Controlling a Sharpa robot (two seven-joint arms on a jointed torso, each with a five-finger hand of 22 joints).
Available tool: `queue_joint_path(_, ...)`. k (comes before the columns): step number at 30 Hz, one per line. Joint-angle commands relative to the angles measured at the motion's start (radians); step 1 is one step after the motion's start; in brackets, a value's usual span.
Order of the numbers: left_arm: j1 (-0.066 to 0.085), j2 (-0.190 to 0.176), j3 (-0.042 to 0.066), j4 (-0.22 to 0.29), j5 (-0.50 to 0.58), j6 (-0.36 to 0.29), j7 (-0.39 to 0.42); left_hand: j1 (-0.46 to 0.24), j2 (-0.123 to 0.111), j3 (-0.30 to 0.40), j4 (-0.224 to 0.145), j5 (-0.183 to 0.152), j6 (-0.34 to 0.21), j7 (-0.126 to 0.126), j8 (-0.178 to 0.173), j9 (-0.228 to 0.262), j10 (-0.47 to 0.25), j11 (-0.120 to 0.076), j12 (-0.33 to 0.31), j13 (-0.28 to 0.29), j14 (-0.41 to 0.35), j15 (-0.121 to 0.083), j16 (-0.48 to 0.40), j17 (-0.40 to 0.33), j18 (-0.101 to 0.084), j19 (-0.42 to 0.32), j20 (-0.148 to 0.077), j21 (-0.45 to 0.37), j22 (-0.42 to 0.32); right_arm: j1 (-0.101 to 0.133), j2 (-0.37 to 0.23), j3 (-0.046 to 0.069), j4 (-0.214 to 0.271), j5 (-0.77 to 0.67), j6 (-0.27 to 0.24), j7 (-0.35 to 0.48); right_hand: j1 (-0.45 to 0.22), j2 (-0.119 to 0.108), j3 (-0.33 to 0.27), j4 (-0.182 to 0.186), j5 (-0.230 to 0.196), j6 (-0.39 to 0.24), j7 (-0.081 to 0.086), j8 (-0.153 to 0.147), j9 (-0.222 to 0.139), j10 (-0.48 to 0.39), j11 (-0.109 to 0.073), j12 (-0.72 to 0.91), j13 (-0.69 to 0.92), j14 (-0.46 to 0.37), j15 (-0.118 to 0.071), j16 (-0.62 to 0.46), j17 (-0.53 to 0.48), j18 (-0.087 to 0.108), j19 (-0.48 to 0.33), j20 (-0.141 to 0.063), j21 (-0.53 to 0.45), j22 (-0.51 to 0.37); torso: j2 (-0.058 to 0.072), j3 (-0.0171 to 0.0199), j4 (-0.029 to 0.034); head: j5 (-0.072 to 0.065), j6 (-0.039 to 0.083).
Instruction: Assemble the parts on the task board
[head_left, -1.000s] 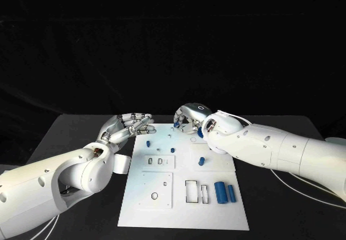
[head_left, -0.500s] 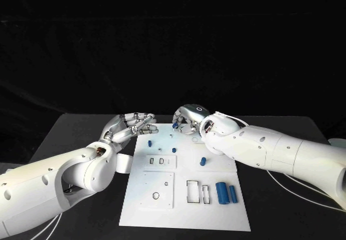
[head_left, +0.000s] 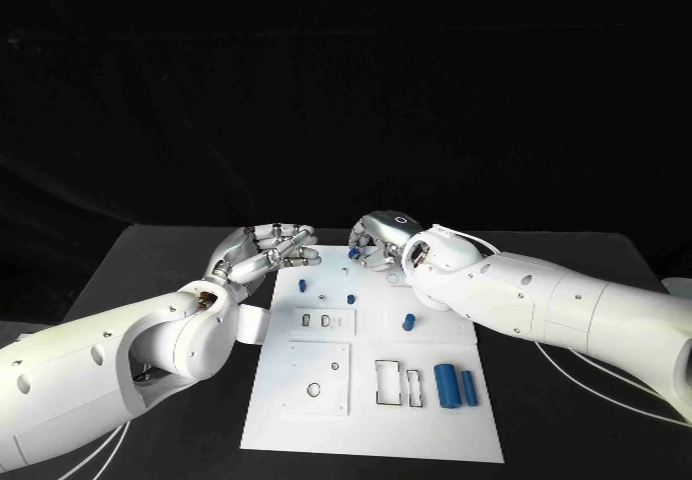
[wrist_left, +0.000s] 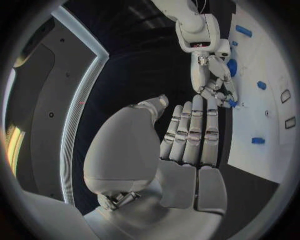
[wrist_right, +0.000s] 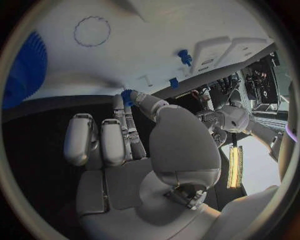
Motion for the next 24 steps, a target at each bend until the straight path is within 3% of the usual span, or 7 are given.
queue_joint_path(1,0.001,0.003,0.001,0.002,0.003,0.015,0.006,-0.003,0.001,0.007,-0.002,-0.004,-0.002,0.003,-0.004,-0.001,0.002,0.008,-0.003,-0.001,0.0,0.004,-0.005,0.001,0.014,0.004,0.002,-0.004,-0.001,-0.002,0.008,0.0,-0.008,-0.013,0.017,-0.007,-0.005,0.003,0.004,0.002,0.002,-0.007,0.002,0.006,0.0,-0.007,0.001,-0.004,0.0,0.028,0.003,0.002,-0.001,-0.013,-0.003,0.006,0.001,-0.001,0.001,0.0005,0.0009,0.0,0.001)
queue_joint_path(12,0.003,0.003,0.002,0.001,0.003,0.015,0.004,-0.003,0.001,0.007,-0.002,-0.004,-0.002,0.003,-0.004,-0.001,0.002,0.008,-0.003,-0.001,0.0,0.004,-0.005,0.001,0.014,0.004,0.002,-0.004,-0.001,-0.003,0.022,0.0,-0.026,-0.023,0.01,-0.023,-0.007,0.002,0.004,0.003,0.0,-0.012,0.004,0.004,0.002,-0.011,0.003,-0.006,0.0,0.027,0.004,0.002,-0.003,-0.012,-0.006,0.008,-0.001,-0.004,0.001,0.0002,-0.0004,0.003,-0.001)
queue_joint_path(15,0.009,0.0,0.002,0.005,0.003,0.015,0.004,-0.003,0.001,0.007,-0.002,-0.004,-0.002,0.003,-0.004,-0.001,0.002,0.008,-0.003,-0.001,0.0,0.004,-0.005,0.001,0.014,0.004,0.002,-0.004,-0.001,-0.002,0.025,0.0,-0.029,-0.025,0.011,-0.027,-0.008,0.001,0.004,0.004,-0.001,-0.015,0.004,0.004,0.003,-0.014,0.004,-0.007,0.0,0.026,0.005,0.002,-0.005,-0.012,-0.007,0.008,-0.003,-0.006,0.006,0.0003,-0.0017,0.006,0.006)
queue_joint_path(18,0.012,0.0,0.002,0.005,0.003,0.015,0.003,-0.005,0.0,0.009,-0.004,-0.004,-0.003,0.004,-0.005,-0.001,0.003,0.008,-0.006,0.0,0.0,0.004,-0.007,0.003,0.014,0.005,0.002,-0.005,-0.002,-0.002,0.028,0.0,-0.032,-0.027,0.019,-0.029,-0.01,-0.003,0.004,0.004,-0.004,-0.021,0.007,0.002,0.005,-0.021,0.006,-0.01,-0.001,0.025,0.007,0.001,-0.009,-0.011,-0.01,0.01,-0.004,-0.007,0.004,0.0004,-0.0016,0.006,0.001)
queue_joint_path(24,0.015,-0.002,0.002,0.004,0.003,0.014,0.002,-0.005,0.0,0.009,-0.004,-0.004,-0.003,0.004,-0.005,-0.001,0.003,0.008,-0.006,0.0,0.0,0.004,-0.007,0.003,0.014,0.005,0.002,-0.005,-0.002,-0.002,0.031,0.0,-0.032,-0.031,0.035,-0.031,-0.021,-0.021,0.002,0.009,-0.014,-0.061,0.022,-0.019,0.008,-0.059,0.02,-0.024,-0.005,0.015,0.019,-0.011,-0.035,-0.005,-0.031,0.02,-0.023,-0.033,0.003,0.0002,-0.0067,0.005,0.0)
